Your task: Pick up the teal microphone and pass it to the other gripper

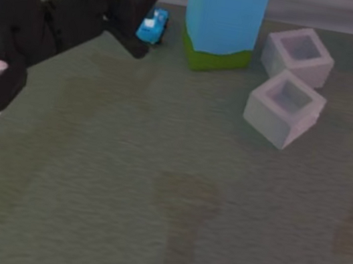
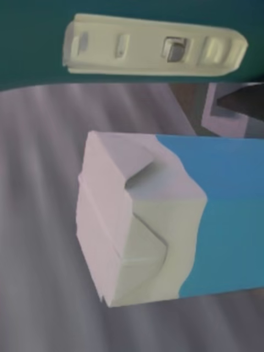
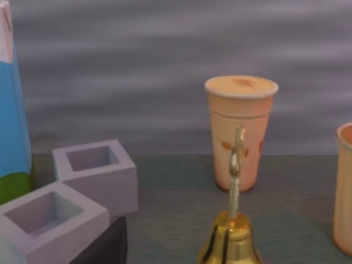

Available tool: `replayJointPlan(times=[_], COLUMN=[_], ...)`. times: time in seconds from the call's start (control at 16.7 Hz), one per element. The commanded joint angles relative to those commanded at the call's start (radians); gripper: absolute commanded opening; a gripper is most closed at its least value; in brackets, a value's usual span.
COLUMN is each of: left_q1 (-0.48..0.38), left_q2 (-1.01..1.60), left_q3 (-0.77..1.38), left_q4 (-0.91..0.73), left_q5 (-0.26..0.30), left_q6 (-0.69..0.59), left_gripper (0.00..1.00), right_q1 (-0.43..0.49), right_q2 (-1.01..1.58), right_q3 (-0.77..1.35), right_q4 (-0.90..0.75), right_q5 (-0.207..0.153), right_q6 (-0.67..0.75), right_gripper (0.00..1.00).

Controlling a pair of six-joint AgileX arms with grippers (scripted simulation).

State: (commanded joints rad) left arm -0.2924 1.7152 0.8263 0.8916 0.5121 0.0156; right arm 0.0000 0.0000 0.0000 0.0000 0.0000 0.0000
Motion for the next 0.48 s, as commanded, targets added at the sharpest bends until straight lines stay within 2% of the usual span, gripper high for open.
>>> replayJointPlan(times=[0.12,0.36,0.48], left_q1=[-0.063,-0.229,-0.298], left_q2=[-0.027,-0.095,-0.126], left_q3=[-0.021,-0.077,-0.099], left_q4=[0.014,0.047,0.062], left_q5=[-0.068,-0.248,-0.319], left_q6=[-0.006,-0.027,-0.035], left_gripper=[0.00,0.00,0.00], right_q1=[0.000,0.000,0.000], right_q2=[0.000,0.000,0.000], right_q3=[0.000,0.000,0.000], right_q4=[0.000,0.000,0.000], right_q5=[0.000,0.000,0.000], right_q6=[0.000,0.000,0.000], right_gripper=[1.00,1.00,1.00])
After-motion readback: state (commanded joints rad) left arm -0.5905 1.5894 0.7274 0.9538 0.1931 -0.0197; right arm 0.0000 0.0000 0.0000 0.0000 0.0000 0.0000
